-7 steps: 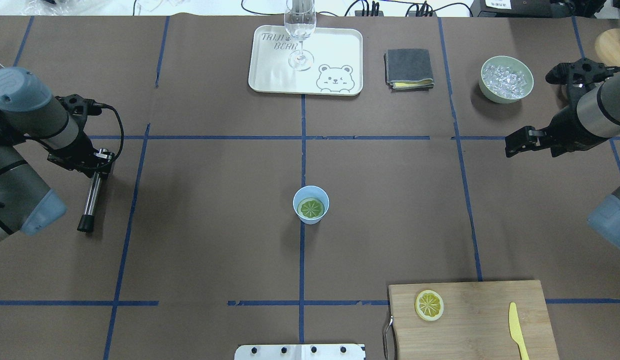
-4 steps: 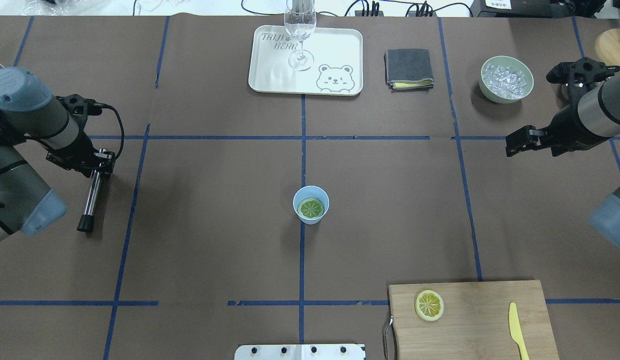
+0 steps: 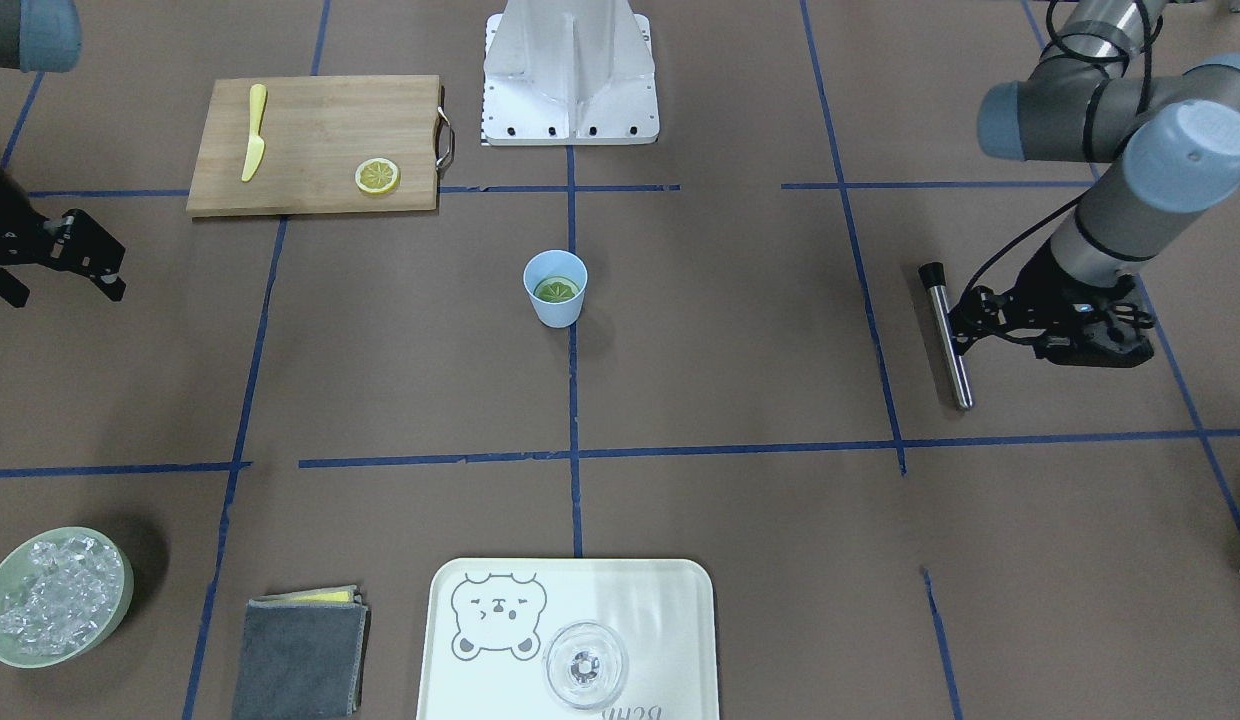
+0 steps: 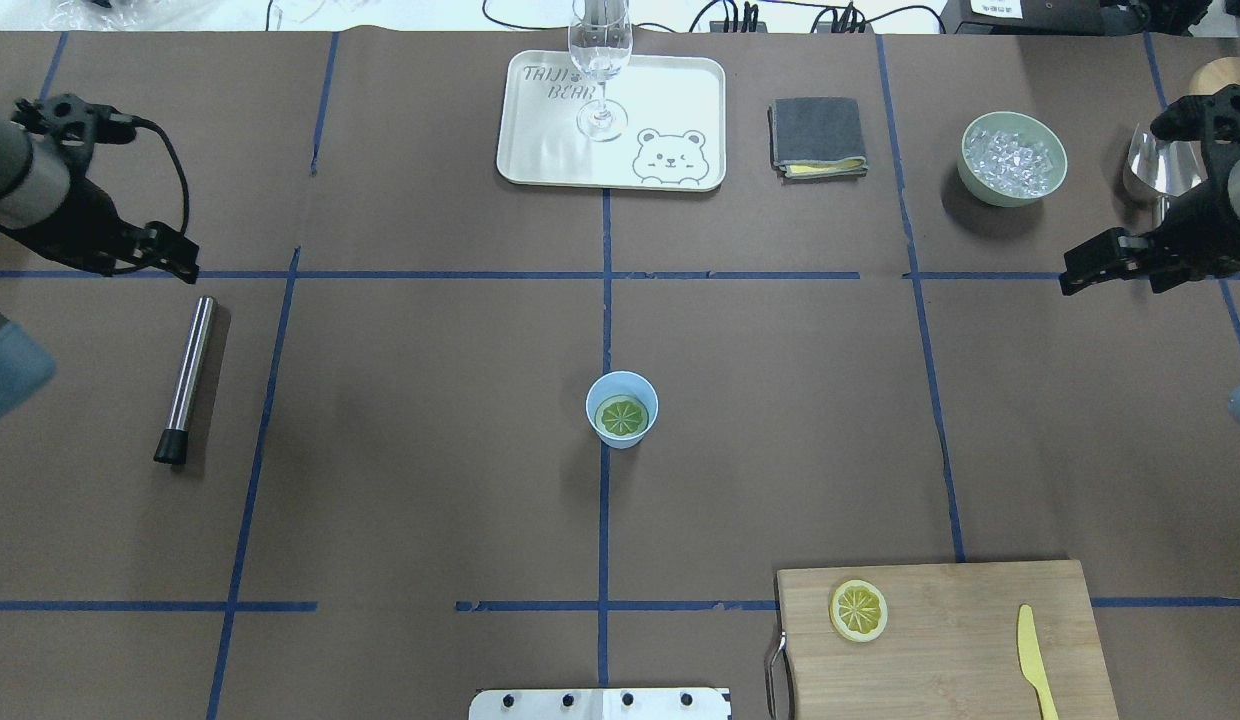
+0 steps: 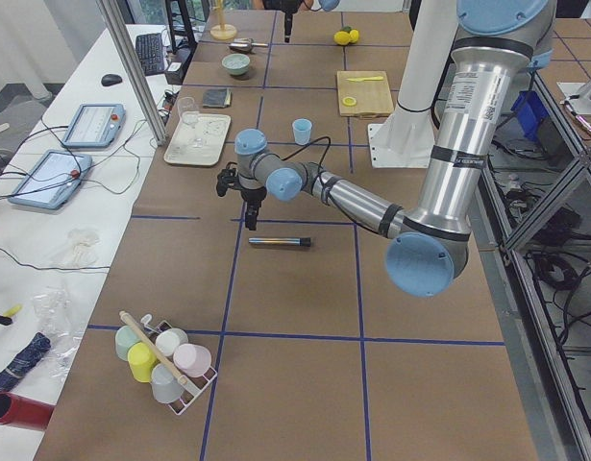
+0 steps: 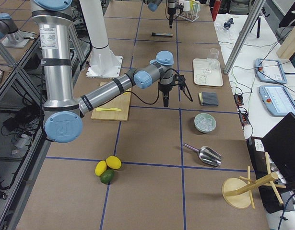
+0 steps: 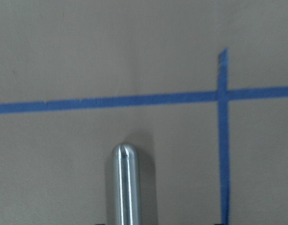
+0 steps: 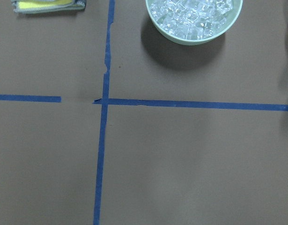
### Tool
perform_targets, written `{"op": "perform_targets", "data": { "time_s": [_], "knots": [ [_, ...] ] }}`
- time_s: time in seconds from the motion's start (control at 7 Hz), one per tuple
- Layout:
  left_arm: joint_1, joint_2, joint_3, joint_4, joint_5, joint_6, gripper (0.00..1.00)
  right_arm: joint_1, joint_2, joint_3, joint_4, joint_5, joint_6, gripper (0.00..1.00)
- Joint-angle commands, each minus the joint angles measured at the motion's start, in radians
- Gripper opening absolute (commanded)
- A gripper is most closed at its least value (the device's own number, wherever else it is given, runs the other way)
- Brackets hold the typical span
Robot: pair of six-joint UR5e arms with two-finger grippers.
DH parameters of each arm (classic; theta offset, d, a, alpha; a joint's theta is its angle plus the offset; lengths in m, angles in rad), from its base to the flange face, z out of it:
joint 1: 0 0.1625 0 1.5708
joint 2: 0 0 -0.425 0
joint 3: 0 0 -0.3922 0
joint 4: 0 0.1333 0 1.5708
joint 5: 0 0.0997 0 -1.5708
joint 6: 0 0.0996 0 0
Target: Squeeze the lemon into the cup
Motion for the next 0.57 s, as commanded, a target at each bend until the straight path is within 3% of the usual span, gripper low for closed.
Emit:
{"op": "perform_targets", "data": {
  "time_s": [0.0,0.14,0.43],
  "knots": [
    [-0.207,0.104,-0.010,-0.003,-0.112,0.306,1.00,0.146,-0.025,-0.079,-0.008,0.065,-0.222,1.00],
    [-0.296,0.150,-0.008,0.002,-0.126,0.441,1.00,0.247,-0.029,-0.161,-0.009,0.123,-0.358,1.00],
    [-0.460,0.236,0.044,0.003,-0.126,0.683,1.00,0.347,-0.042,-0.292,-0.009,0.133,-0.569,1.00]
  ]
}}
